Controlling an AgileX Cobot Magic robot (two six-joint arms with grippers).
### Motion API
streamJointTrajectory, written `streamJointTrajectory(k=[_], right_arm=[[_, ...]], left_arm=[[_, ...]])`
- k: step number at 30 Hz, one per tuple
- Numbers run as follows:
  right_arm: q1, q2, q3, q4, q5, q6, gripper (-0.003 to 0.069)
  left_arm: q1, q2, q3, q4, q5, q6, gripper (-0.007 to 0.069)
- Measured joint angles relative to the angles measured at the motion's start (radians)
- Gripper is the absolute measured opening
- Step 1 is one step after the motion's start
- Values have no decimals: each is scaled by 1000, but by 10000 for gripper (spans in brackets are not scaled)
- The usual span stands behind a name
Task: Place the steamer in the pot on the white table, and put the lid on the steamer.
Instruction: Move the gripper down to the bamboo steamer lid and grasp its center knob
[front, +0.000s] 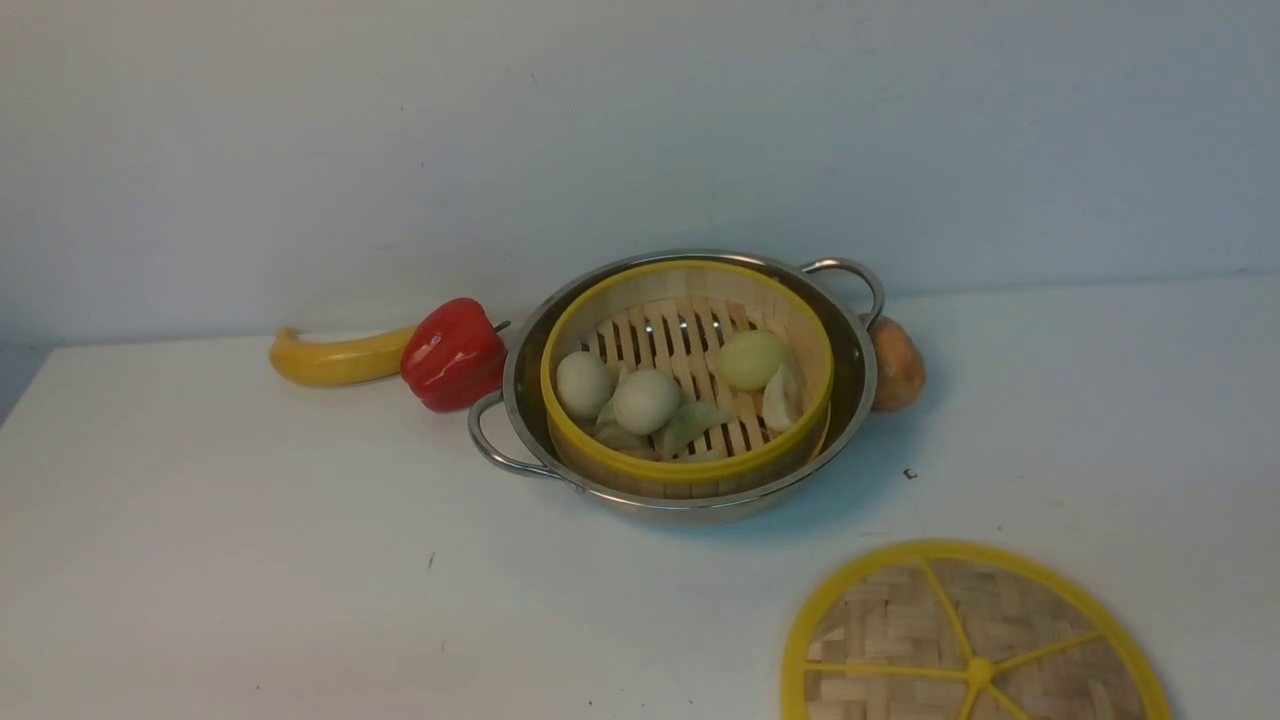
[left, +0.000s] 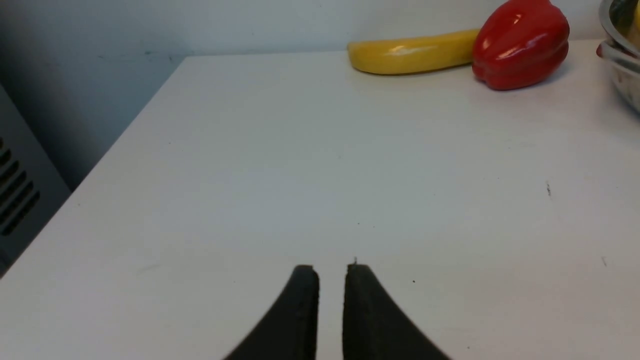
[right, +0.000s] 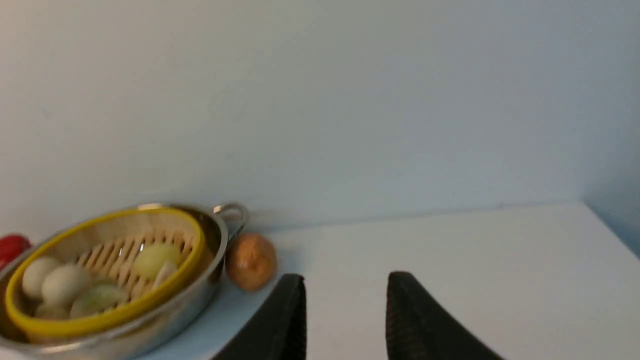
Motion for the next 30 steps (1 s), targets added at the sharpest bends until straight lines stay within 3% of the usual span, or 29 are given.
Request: streamJointTrajectory(k=[3,4,13,25,30], right_arm=[[0,66,-73,50,103,-8,242],[0,130,-133,125,149,-11,242],[0,347,-179,417,145,-48,242],[0,729,-236,443,404,-601,242],[69,858,-279,437,441,-711,251]], left_arm=[[0,0,0,0,0,0,73],[0,0,0,0,0,0,74],[0,0,0,2,1,0,83],[0,0,0,2,1,0,96],[0,0,0,2,1,0,104]])
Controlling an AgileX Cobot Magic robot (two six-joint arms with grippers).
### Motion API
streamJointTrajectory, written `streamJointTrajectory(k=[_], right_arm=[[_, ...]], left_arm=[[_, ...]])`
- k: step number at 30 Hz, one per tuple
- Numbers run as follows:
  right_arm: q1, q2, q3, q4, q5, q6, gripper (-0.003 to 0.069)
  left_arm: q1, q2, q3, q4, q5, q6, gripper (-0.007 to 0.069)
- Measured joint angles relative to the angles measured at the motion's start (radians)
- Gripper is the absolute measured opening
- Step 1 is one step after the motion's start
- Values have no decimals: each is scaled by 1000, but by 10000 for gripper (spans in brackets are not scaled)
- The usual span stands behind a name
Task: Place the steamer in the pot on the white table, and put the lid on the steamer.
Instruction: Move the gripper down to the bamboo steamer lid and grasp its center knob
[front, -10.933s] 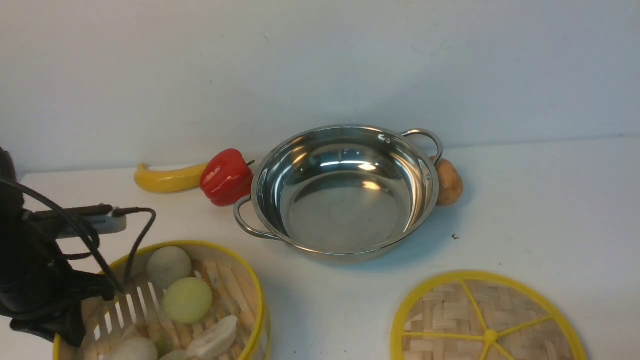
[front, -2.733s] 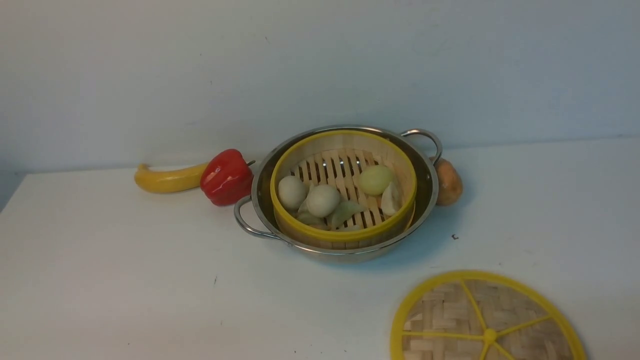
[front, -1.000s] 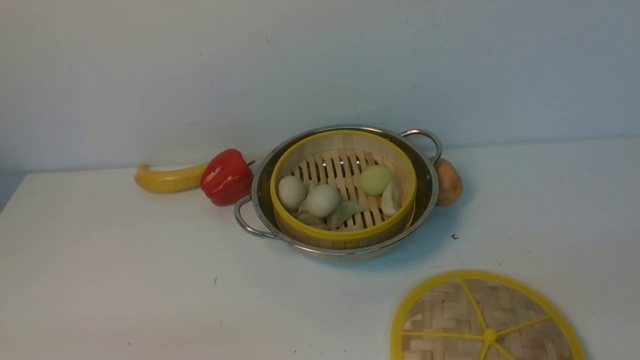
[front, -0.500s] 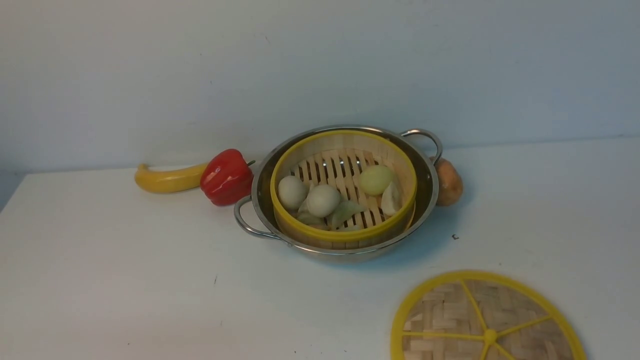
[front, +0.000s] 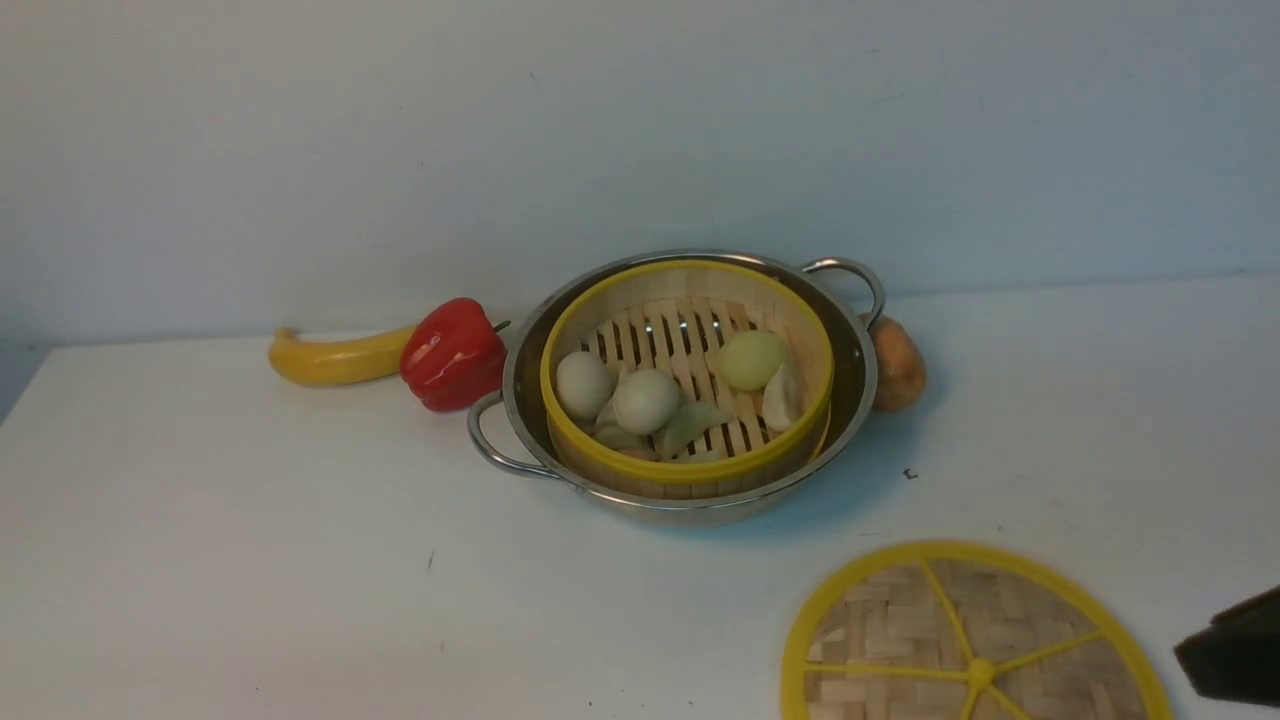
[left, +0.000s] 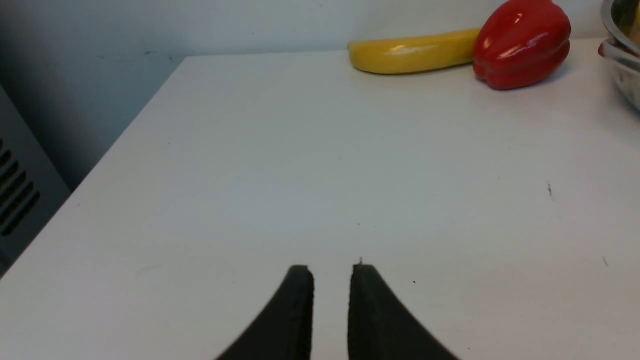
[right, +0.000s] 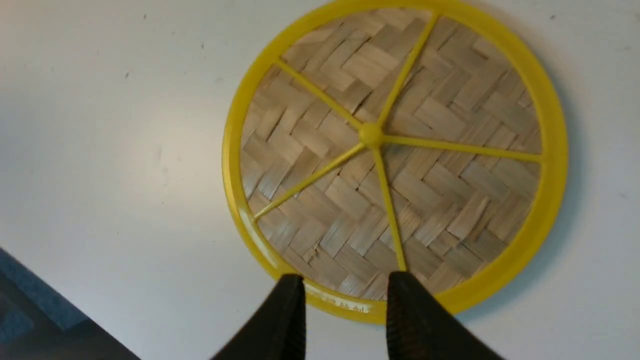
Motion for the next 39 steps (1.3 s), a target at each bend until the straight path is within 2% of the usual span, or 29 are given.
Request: streamJointTrajectory(k=[1,5,8,10,15,24,32,39], right_arm=[[0,0,0,-2,-2,0,253],[154,85,0,-74,-85,42,313],[251,137,-5,-151,-152,126,363],[324,194,-25,-233,-180,230,395],[406,306,-92,-358,-187,348,407],[421,499,-220,-393,-198,370,353],[421,609,-223,-396,-208,373,310],[421,664,-223,-406,-233,375,304]], left_arm=[[0,0,0,0,0,0,104],[0,0,0,0,0,0,104],[0,0,0,0,0,0,104],[0,0,0,0,0,0,104],[0,0,0,0,0,0,104],[0,0,0,0,0,0,116],[0,0,0,0,0,0,125],[0,0,0,0,0,0,137]])
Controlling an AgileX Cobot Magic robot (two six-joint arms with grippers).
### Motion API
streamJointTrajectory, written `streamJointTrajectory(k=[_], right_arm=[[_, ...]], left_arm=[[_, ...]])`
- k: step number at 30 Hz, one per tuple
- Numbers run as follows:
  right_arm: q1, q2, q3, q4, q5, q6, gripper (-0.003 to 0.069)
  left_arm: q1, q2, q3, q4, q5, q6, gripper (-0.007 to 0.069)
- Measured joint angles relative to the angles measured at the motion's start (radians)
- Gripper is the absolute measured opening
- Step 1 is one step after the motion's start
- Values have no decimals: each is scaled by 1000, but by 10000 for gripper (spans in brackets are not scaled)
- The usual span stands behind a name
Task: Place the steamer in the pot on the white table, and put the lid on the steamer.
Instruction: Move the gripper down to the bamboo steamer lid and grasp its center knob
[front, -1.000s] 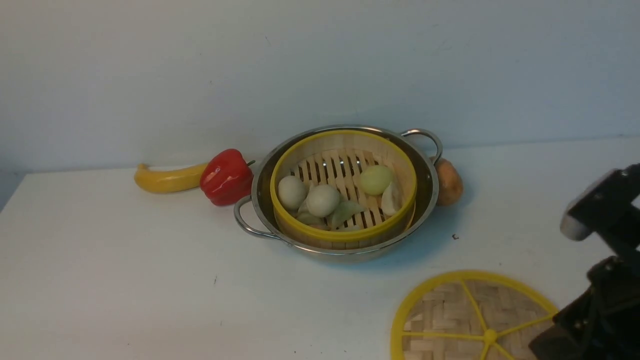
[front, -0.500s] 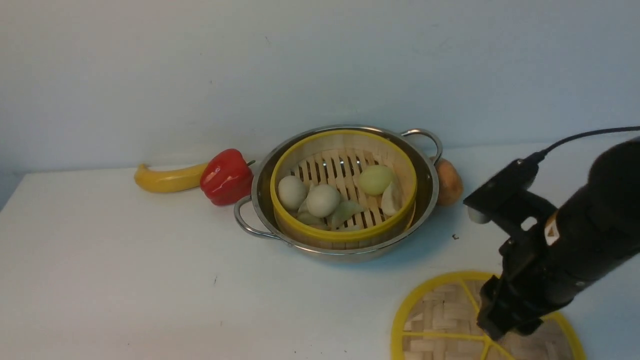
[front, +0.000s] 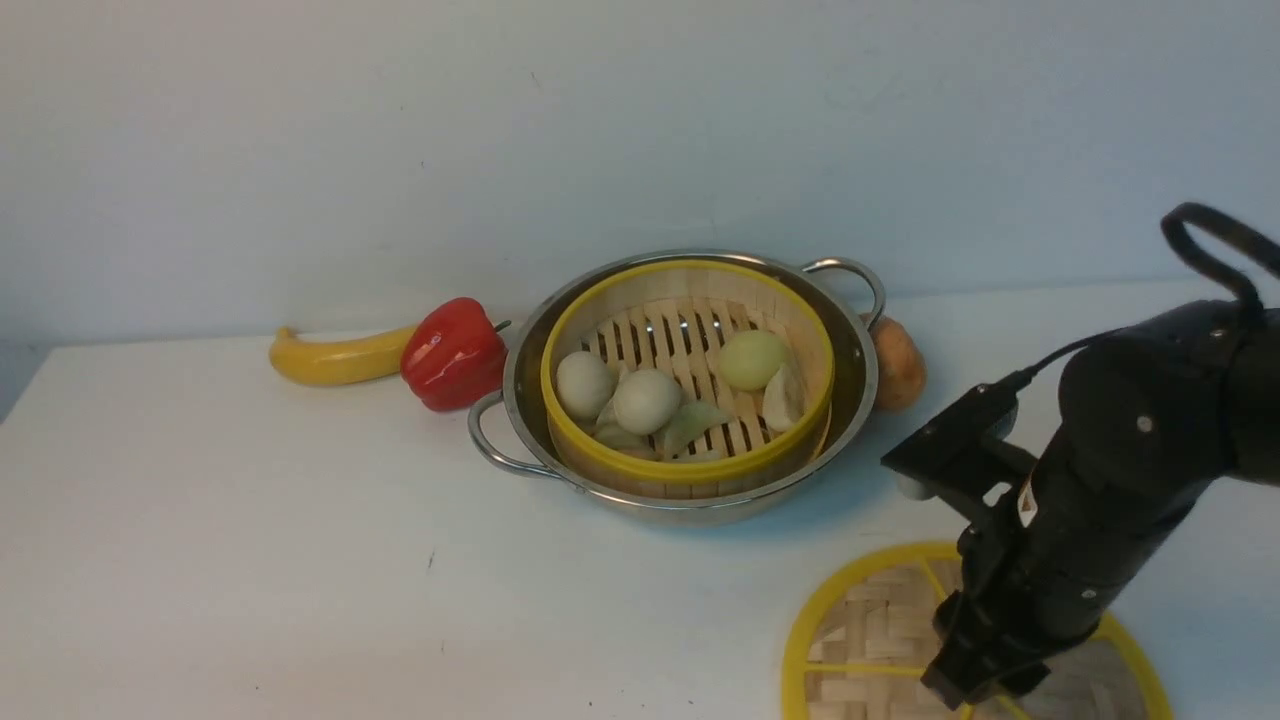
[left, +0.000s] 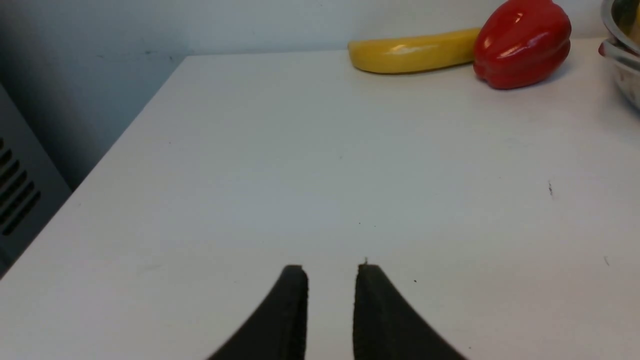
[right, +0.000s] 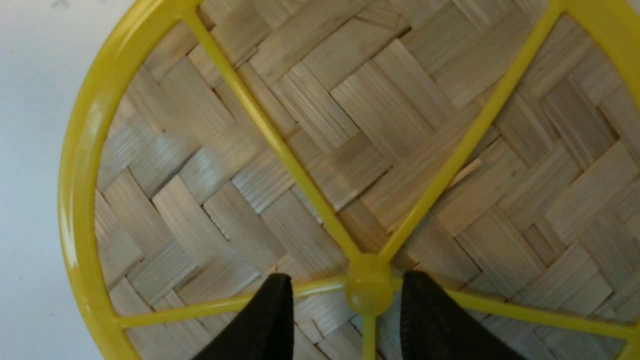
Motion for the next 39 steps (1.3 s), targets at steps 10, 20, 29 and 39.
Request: streamJointTrajectory(k=[10,20,29,39], right_arm=[[0,35,0,-29,-1,26,292],[0,35,0,-57,27,29,138],[0,28,-8,-107,32,29,138],[-6,-132,-37,-184,213,63,138]], left_arm=[[0,0,0,0,0,0,145],[0,0,0,0,0,0,157],[0,0,0,0,0,0,157],[0,0,0,0,0,0,157]])
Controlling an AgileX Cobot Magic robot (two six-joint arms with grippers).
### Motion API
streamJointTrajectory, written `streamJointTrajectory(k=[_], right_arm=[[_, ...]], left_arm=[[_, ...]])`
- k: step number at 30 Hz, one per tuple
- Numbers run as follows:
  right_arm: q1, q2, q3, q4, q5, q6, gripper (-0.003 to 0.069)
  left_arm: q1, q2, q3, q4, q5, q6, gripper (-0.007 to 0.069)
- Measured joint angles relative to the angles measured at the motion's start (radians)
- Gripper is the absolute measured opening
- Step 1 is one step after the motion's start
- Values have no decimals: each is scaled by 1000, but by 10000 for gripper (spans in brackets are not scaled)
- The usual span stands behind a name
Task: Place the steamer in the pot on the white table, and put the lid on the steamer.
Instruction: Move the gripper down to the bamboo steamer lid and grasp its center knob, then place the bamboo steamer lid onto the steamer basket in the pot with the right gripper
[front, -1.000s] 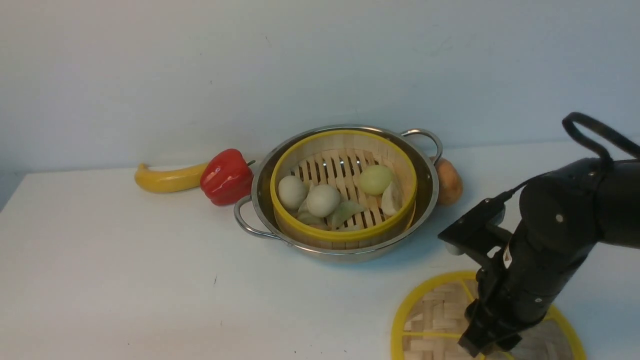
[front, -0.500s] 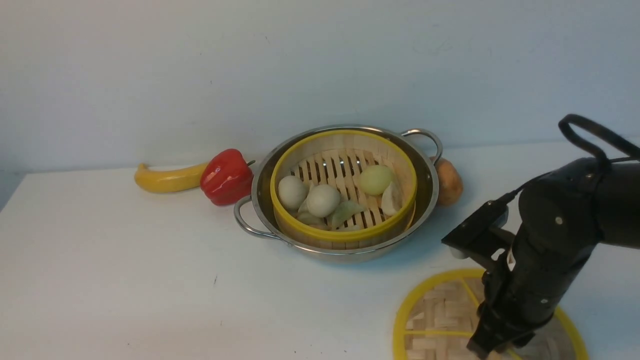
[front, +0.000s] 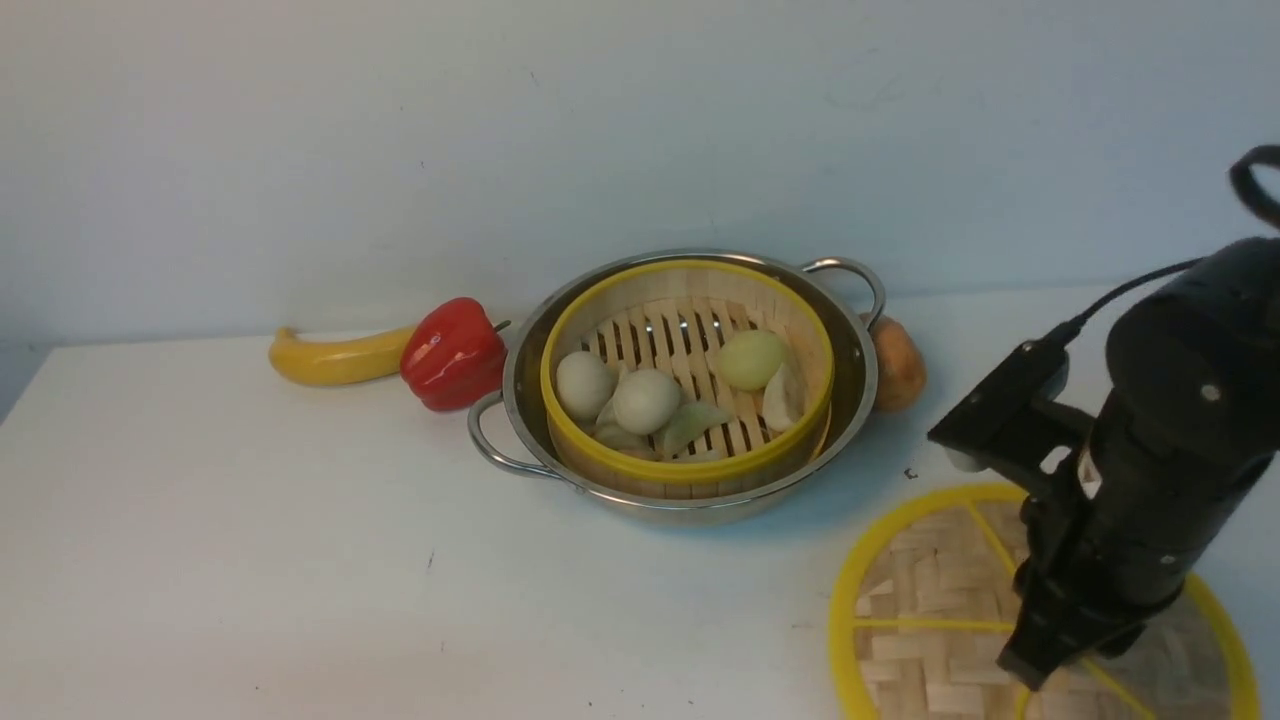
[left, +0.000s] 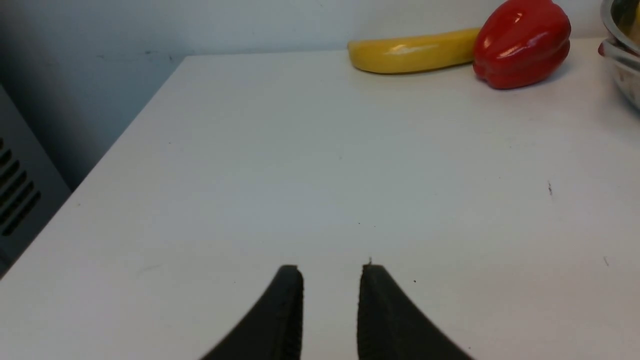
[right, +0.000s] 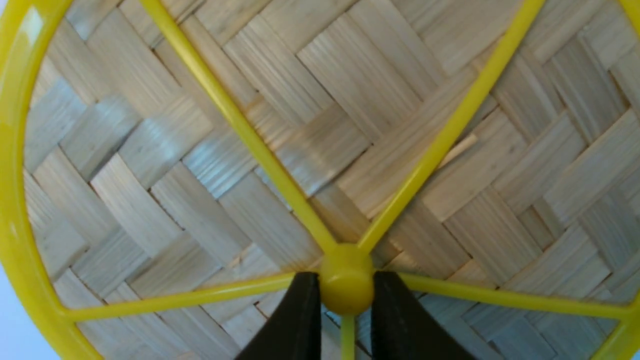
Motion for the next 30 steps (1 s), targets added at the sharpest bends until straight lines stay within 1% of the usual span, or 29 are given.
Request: streamJointTrajectory(k=[3,7,9,10,11,12,15,17,21,23,24,27,30], right_arm=[[-33,-56,0,-6,52,11,138],[-68,-113,-1,1,63,7,138],[-77,-144,-12,26,62,-19,138],[-77,-154,-33,73,55,-47,138],[-77,-154,-33,73,55,-47,138],[-77,-154,-71,127,49,-87,138],[-77,-125,-162,226,34,-151,138],[-77,-101,-223,252,34,-170,138],[-77,-4,-386,269,46,-193,138],[-77,30,-434,269,51,-200,138],[-76,77,-497,270,57,-208,138],[-61,158,-602,269,70,-223,138],[-26,261,-731,268,74,-238,138]], left_arm=[[0,0,0,0,0,0,157],[0,0,0,0,0,0,157],[0,0,0,0,0,0,157],[0,0,0,0,0,0,157],[0,0,0,0,0,0,157],[0,0,0,0,0,0,157],[0,0,0,0,0,0,157],[0,0,0,0,0,0,157],[0,0,0,0,0,0,157],[0,0,0,0,0,0,157],[0,0,0,0,0,0,157],[0,0,0,0,0,0,157],[0,0,0,0,0,0,157]])
